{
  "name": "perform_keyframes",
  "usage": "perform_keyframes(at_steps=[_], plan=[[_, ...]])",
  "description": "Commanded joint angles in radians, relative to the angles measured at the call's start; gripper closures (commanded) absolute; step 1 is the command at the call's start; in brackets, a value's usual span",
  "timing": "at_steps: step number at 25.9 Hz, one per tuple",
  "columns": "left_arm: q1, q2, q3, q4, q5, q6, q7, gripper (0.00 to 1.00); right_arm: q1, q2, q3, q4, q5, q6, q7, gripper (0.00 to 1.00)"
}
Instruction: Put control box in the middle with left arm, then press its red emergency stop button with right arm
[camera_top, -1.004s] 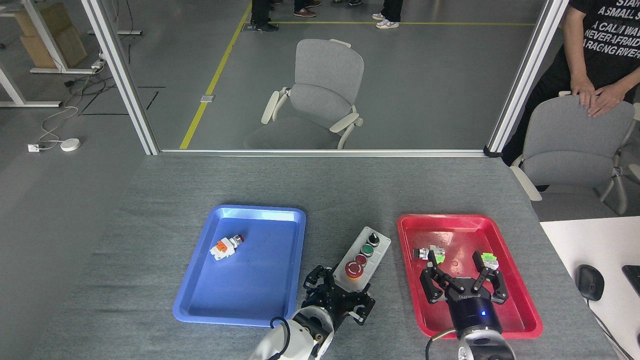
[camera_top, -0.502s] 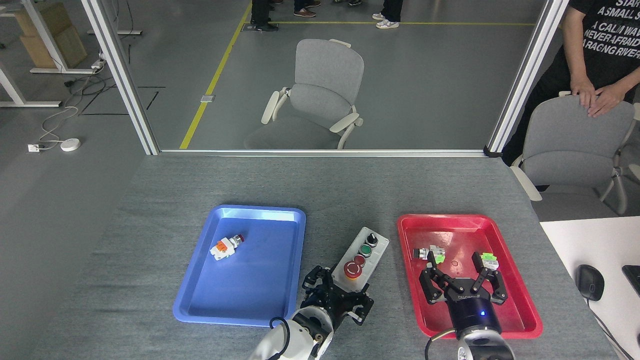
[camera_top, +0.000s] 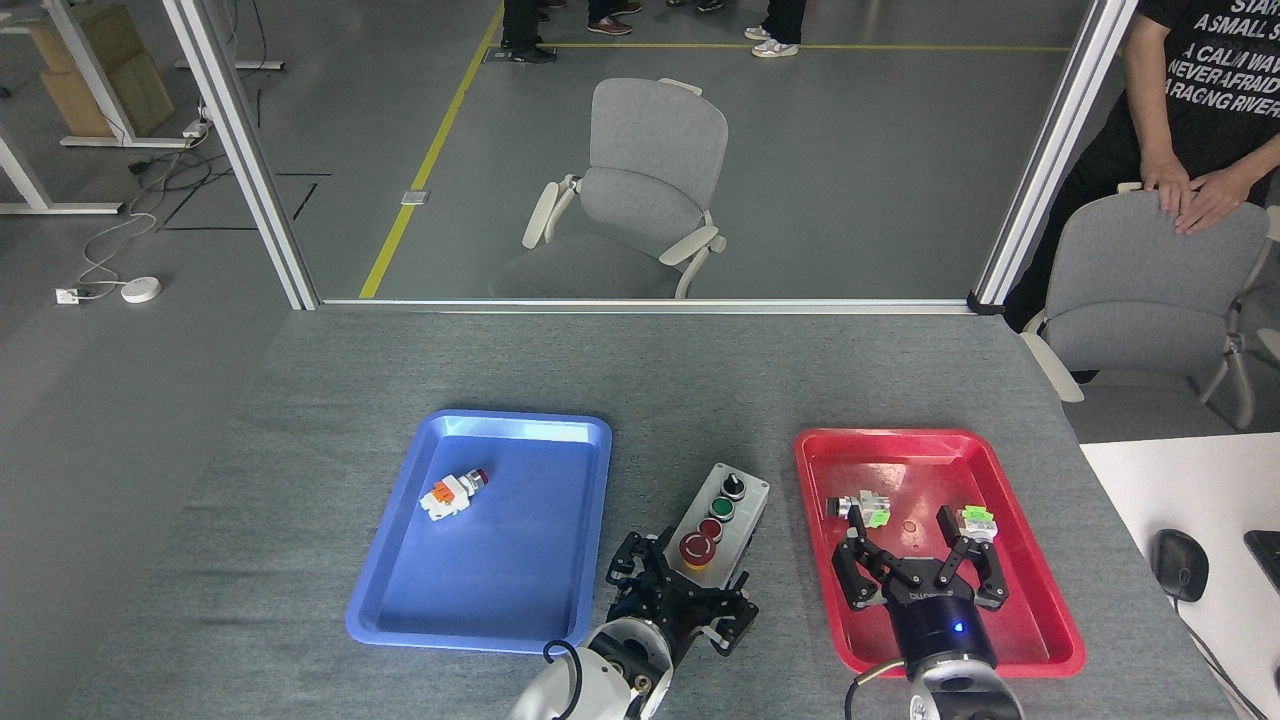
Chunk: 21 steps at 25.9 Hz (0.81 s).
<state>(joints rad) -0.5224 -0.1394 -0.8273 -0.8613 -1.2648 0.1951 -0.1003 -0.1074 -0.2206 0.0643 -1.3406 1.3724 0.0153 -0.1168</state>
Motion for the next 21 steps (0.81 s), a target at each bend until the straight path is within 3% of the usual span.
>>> perform_keyframes(at_steps=[1,7,10,18,21], plan=[[0.048,0.006,0.004,-0.056,-0.002,-0.002,0.001,0.02,0.0,0.004,0.017,0.001,0.001,-0.008,0.0,0.03],[0.121,0.029,0.005,-0.145,-0.004,0.0,0.001,0.02,0.0,0.009,0.048,0.0,0.001,-0.011,0.003,0.17],[0.151,0.058,0.007,-0.197,-0.001,0.001,0.001,0.02,-0.001,0.01,0.062,0.0,0.001,-0.011,0.005,0.29],[0.239,0.178,0.093,-0.389,-0.001,-0.003,-0.001,0.02,0.0,0.03,0.101,0.0,0.008,-0.017,0.006,0.5],[0.266,0.247,0.106,-0.493,0.001,-0.003,-0.016,0.02,0.0,0.044,0.134,0.0,0.013,-0.026,0.006,0.67]])
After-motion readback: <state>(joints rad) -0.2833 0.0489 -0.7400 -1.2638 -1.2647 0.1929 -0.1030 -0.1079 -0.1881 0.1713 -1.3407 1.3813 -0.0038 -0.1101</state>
